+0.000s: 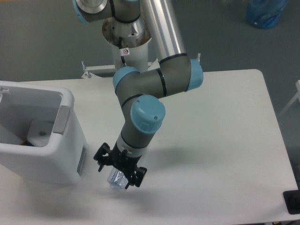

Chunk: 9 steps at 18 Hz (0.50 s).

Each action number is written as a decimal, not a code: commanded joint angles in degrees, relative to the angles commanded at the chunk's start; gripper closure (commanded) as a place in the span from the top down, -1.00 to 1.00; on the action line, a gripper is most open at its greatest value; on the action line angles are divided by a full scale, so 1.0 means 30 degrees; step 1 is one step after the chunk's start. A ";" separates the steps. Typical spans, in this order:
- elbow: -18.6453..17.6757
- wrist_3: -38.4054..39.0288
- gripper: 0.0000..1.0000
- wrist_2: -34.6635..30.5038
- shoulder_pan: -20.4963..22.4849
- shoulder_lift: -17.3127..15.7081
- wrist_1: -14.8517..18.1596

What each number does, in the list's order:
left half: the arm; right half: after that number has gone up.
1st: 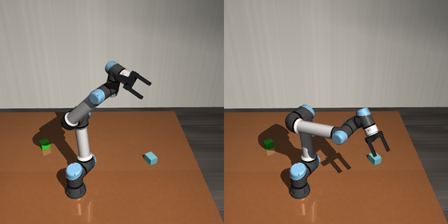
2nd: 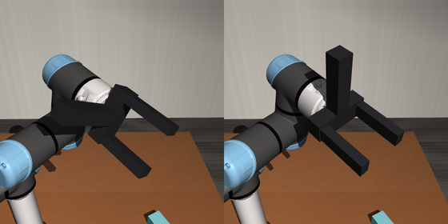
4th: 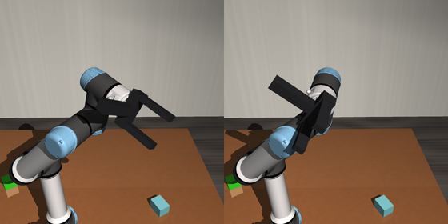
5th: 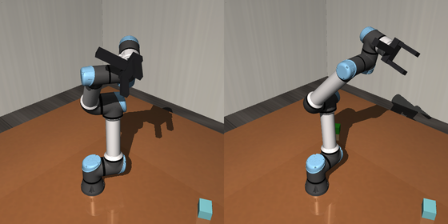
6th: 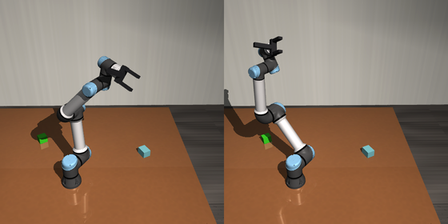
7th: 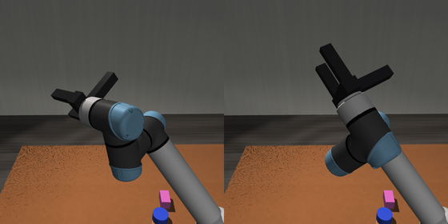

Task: Place the trash in the trash can
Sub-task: 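Move the open gripper over the clear water bottle and lower it, then grasp the water bottle by its cap end and lift it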

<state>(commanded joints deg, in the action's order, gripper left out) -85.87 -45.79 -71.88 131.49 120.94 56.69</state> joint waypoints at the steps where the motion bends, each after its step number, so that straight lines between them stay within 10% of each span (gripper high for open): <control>1: 0.0029 0.0117 1.00 -0.0875 -0.0176 0.0204 0.0000; 9: 0.0380 0.0584 1.00 -0.3902 -0.1114 0.1200 0.0088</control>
<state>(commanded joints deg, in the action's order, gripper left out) -84.73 -44.04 -83.58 128.15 124.54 56.95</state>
